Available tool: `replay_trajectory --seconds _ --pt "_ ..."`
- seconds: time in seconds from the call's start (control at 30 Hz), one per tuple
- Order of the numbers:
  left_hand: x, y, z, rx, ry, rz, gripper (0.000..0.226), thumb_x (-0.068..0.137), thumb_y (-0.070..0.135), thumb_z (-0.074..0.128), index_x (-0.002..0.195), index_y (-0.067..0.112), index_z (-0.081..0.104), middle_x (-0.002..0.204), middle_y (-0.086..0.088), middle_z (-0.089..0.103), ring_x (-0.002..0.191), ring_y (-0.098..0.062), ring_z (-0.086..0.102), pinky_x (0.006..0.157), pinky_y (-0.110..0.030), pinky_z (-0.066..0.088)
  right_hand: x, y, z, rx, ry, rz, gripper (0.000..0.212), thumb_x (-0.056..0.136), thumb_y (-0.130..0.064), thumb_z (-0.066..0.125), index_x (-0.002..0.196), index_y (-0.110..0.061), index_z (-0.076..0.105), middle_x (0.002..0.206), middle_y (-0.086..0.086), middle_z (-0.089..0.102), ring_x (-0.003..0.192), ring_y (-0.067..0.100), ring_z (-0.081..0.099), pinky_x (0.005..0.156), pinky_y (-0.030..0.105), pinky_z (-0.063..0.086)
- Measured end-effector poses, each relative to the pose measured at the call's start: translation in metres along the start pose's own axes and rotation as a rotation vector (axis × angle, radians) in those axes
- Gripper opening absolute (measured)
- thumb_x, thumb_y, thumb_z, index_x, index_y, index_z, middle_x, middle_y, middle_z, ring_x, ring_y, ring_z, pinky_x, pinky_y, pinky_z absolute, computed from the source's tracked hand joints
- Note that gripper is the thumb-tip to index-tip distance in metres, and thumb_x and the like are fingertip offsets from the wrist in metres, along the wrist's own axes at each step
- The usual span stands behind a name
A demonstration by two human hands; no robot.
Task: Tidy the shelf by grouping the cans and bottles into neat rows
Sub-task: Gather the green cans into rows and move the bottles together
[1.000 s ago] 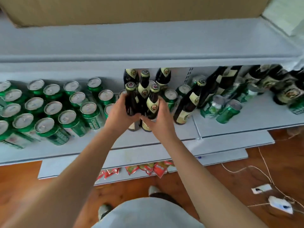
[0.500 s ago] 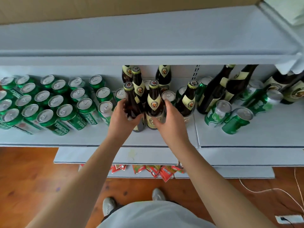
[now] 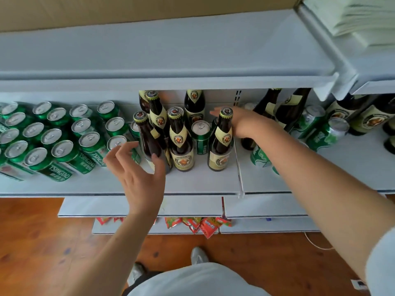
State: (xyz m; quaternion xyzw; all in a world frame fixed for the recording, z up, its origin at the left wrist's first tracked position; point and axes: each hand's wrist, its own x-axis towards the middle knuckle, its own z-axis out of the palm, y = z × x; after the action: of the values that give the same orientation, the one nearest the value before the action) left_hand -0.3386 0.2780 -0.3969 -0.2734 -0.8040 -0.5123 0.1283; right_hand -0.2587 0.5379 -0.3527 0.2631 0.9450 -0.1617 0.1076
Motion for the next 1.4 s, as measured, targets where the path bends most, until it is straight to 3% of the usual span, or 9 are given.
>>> replay_trajectory --seconds 0.07,0.17,0.23,0.43,0.67,0.8,1.0,1.27,1.4 --pt "0.001 0.01 -0.002 -0.009 -0.018 0.163 0.037 0.081 -0.003 0.062 0.116 -0.002 0.049 0.116 -0.01 0.037 0.109 -0.034 0.041 0.092 -0.047 0.043 0.005 0.002 0.002 -0.174 -0.038 -0.015 0.043 0.095 -0.017 0.053 0.138 -0.014 0.051 0.139 0.009 0.053 0.126 0.03 0.051 0.106 0.041 0.042" --pt "0.007 0.03 0.0 -0.062 -0.123 0.338 0.033 0.081 -0.01 0.059 0.113 -0.006 0.054 0.114 -0.004 0.04 0.102 -0.027 0.047 0.087 -0.033 0.047 0.003 0.008 0.002 -0.229 -0.035 -0.064 0.036 0.095 -0.008 0.053 0.131 -0.008 0.056 0.126 0.006 0.059 0.118 0.028 0.055 0.087 0.019 0.048" --pt "0.01 0.045 0.005 -0.099 -0.238 0.372 0.03 0.084 -0.009 0.058 0.113 -0.005 0.057 0.111 -0.008 0.047 0.098 -0.018 0.05 0.087 -0.022 0.046 -0.006 0.01 -0.003 -0.155 0.013 -0.022 0.022 0.086 -0.009 0.065 0.107 -0.009 0.062 0.101 0.002 0.06 0.101 0.026 0.059 0.074 0.029 0.047" --pt "0.008 0.071 0.035 -0.159 -0.483 0.195 0.041 0.09 0.01 0.063 0.13 0.01 0.055 0.121 -0.004 0.054 0.11 -0.009 0.057 0.098 -0.024 0.05 -0.062 0.025 -0.026 0.014 0.254 0.023 0.078 0.07 -0.016 0.085 0.138 -0.021 0.048 0.132 0.005 0.054 0.114 0.026 0.055 0.093 0.035 0.046" --pt "-0.004 0.078 0.07 -0.022 -0.614 0.101 0.067 0.087 0.034 0.071 0.143 0.012 0.041 0.137 -0.007 0.046 0.124 -0.02 0.049 0.094 -0.022 0.038 -0.163 0.062 -0.039 0.321 0.444 0.233 0.067 0.066 -0.043 0.086 0.126 -0.026 0.061 0.112 -0.012 0.064 0.101 0.007 0.06 0.091 0.024 0.046" --pt "-0.006 0.081 0.081 0.076 -0.656 0.024 0.07 0.085 0.036 0.074 0.14 0.011 0.038 0.137 -0.013 0.045 0.12 -0.031 0.051 0.088 -0.036 0.044 -0.2 0.083 -0.025 0.403 0.454 0.316 0.066 0.066 -0.036 0.088 0.125 -0.028 0.061 0.114 -0.014 0.064 0.103 0.003 0.06 0.093 0.017 0.046" --pt "0.003 0.075 0.105 0.093 -0.705 -0.014 0.055 0.084 0.027 0.076 0.125 0.008 0.044 0.115 -0.018 0.058 0.102 -0.037 0.059 0.074 -0.036 0.043 -0.231 0.084 -0.004 0.38 0.493 0.362 0.068 0.068 -0.029 0.088 0.128 -0.023 0.059 0.116 -0.009 0.059 0.105 0.005 0.054 0.082 0.009 0.036" --pt "0.022 0.093 0.141 0.082 -0.798 -0.058 0.057 0.089 0.024 0.071 0.134 0.006 0.04 0.125 -0.019 0.053 0.114 -0.036 0.055 0.08 -0.035 0.041 -0.215 0.044 0.025 0.434 0.552 0.317 0.067 0.066 -0.029 0.089 0.126 -0.024 0.059 0.116 -0.006 0.059 0.106 0.01 0.056 0.091 0.036 0.054" --pt "0.022 0.101 0.079 0.211 -0.977 0.18 0.066 0.091 0.026 0.064 0.147 0.014 0.032 0.128 -0.013 0.054 0.118 -0.032 0.055 0.087 -0.036 0.045 -0.21 0.012 0.017 0.3 0.543 0.24 0.07 0.066 -0.032 0.088 0.129 -0.024 0.058 0.121 -0.005 0.059 0.105 0.004 0.051 0.093 0.016 0.043"
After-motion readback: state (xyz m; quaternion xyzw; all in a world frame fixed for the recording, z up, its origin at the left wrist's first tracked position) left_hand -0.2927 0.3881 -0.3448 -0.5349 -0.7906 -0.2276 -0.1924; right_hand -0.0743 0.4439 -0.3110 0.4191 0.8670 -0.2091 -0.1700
